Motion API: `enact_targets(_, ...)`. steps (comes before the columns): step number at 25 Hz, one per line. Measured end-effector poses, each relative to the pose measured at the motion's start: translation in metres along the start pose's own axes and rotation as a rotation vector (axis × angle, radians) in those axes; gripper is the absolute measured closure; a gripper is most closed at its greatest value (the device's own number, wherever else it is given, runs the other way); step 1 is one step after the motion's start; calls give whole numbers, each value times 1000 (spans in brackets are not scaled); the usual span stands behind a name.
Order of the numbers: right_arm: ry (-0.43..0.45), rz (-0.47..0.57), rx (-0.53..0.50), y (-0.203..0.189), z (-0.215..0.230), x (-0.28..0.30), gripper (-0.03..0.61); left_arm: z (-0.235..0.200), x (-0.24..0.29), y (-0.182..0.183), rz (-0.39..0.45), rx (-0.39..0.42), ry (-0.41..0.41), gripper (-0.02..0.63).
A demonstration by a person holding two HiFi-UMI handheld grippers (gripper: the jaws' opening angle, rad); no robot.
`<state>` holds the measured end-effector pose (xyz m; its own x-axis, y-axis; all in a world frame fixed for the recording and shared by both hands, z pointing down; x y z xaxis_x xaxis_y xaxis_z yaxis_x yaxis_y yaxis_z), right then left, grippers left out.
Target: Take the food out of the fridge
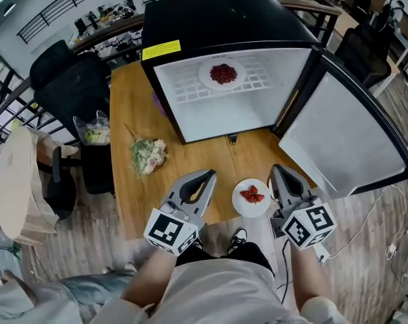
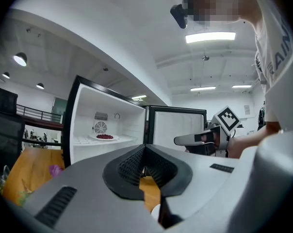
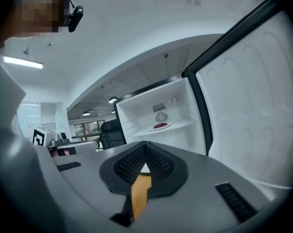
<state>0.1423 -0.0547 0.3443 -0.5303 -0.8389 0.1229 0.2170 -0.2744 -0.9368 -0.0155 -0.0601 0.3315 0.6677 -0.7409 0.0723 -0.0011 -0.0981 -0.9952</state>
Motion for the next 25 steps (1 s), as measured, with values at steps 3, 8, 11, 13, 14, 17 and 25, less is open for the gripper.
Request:
enact_targets(3,33,30,-60,24,-12,3,558,-10,-9,15,28,5,40,607)
enact_targets(8,65,32,-73,33,-15,12,558,-19,-13,23,50,10,82,607)
enact_targets(11,69,21,-62,30,-13,16,558,-18,-12,24,55,21,81,607)
enact_targets(13,69,15,-53,28,-12,18,558,-19,-12,26,68,9,83,607)
enact_targets(14,68,13,-48,27,-11,18,558,-20,-12,27,74,1,87,607)
enact_targets(17,62,11,-27,28,-9,21,558,-21,-11,27,70,0,90,607)
enact_targets(25,75,32,80,36,-6,40,558,-22,-10,26,71,9,83,607)
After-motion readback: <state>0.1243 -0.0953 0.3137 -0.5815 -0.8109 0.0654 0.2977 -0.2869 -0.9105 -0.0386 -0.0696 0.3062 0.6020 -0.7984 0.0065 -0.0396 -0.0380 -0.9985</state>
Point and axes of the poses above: the fingertips, and each gripper's own axes: x forward along the fingers, z to its right, y out of its top, the point moved 1 cm from there along -x, backward along the fingers, and after that the axes turned 7 degrees about y, right-handed, at the moved point
